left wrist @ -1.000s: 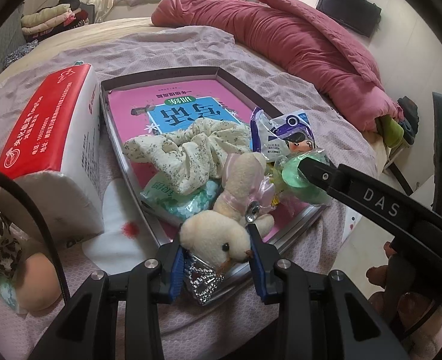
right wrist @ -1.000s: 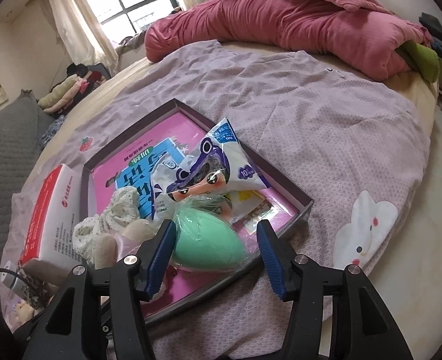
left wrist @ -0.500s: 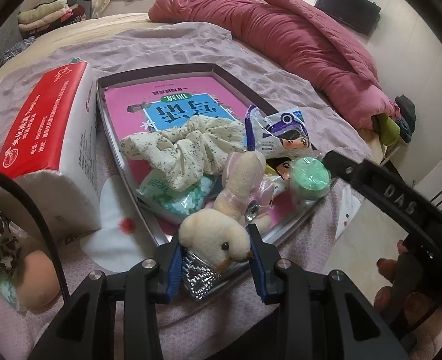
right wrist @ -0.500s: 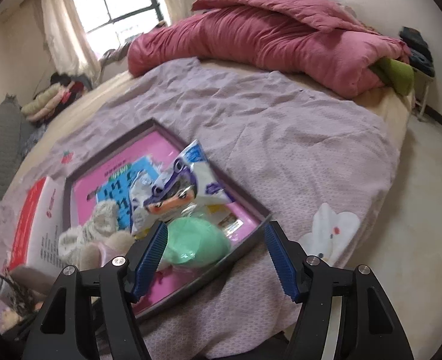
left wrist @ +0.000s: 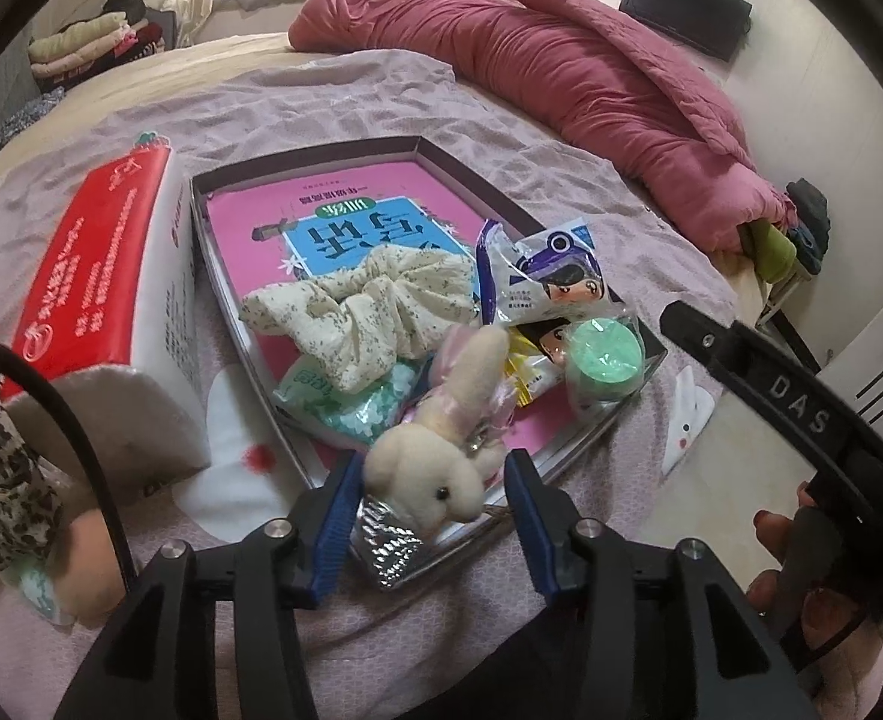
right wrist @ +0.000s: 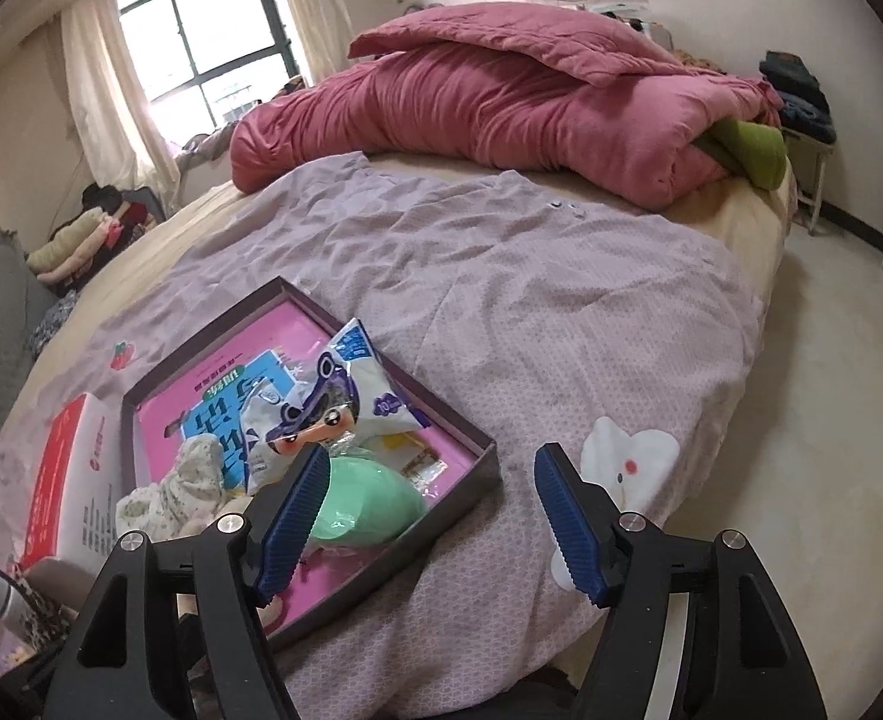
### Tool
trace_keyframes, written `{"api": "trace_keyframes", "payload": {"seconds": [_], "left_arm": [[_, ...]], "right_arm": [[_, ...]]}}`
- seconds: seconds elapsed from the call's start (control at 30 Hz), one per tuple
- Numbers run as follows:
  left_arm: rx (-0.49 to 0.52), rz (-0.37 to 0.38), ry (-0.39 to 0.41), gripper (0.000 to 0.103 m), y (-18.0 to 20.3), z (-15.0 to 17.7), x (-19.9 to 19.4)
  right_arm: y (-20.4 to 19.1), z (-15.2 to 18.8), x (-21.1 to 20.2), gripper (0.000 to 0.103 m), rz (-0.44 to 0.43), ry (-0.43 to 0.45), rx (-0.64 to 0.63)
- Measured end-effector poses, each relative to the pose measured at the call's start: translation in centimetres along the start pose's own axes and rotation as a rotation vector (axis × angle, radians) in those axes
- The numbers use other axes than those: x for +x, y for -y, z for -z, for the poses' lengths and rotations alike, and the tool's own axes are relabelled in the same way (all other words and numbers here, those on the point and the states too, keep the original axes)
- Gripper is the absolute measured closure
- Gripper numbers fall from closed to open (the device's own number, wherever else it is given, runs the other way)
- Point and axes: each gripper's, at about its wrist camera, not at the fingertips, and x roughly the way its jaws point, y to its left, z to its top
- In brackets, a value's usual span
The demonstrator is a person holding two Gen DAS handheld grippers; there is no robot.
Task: Organize soft objects
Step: 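Lower the bear and sponge bag into the tray and open both grippers, then move both tools back from the tray to the remaining items on the bed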
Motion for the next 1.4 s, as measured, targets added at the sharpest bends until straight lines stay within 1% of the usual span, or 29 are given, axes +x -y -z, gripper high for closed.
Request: {"api": "trace_keyframes", "payload": {"seconds": [0.2, 0.33, 0.6, 0.67, 0.73, 0.87, 1.0, 1.07, 1.2, 1.4], "left_arm": [[0.008, 0.005, 0.025, 0.048, 0.0, -0.2, -1.0], [0.006, 0.002, 0.047, 0.044, -0.2, -0.2, -1.7], [-0.041, -0.004, 0.083, 0.041, -0.9, -0.1, -3.6], [-0.048, -0.006, 0.089, 0.039, -1.1, 0.0, -4.2], [-0.041, -0.022, 0.097, 0.038, -1.2, 0.1, -5.0], [-0.035, -0.023, 0.107, 0.038, -1.6, 0.5, -6.3], [-0.047, -0.033, 0.126, 0.038, -2.3, 1.1, -8.2], [-0.061, -0.033, 0.141, 0.038, -2.8, 1.4, -9.3], [-0.094, -0.04, 0.181, 0.038, -3.9, 2.2, -11.6], [-0.163, -0.052, 0.223, 0.038, -6.1, 3.1, -14.8]], "right_arm": [[-0.2, 0.0, 0.3, 0.031, 0.001, -0.009, -0.008], [-0.4, 0.0, 0.3, 0.03, 0.001, -0.01, -0.019], [-1.2, 0.1, 0.4, 0.029, -0.003, -0.007, -0.055], [-1.3, 0.2, 0.3, 0.029, -0.01, -0.002, -0.063], [-1.5, 0.2, 0.0, 0.029, -0.022, 0.015, -0.072], [-1.8, 0.2, -0.9, 0.029, -0.048, 0.052, -0.077], [-2.2, 0.1, -2.8, 0.029, -0.087, 0.132, -0.09], [-2.4, 0.1, -3.7, 0.028, -0.115, 0.163, -0.077], [-3.0, 0.0, -5.5, 0.026, -0.165, 0.179, -0.044], [-5.3, 0.4, -8.3, 0.026, -0.225, 0.216, -0.103]]}}
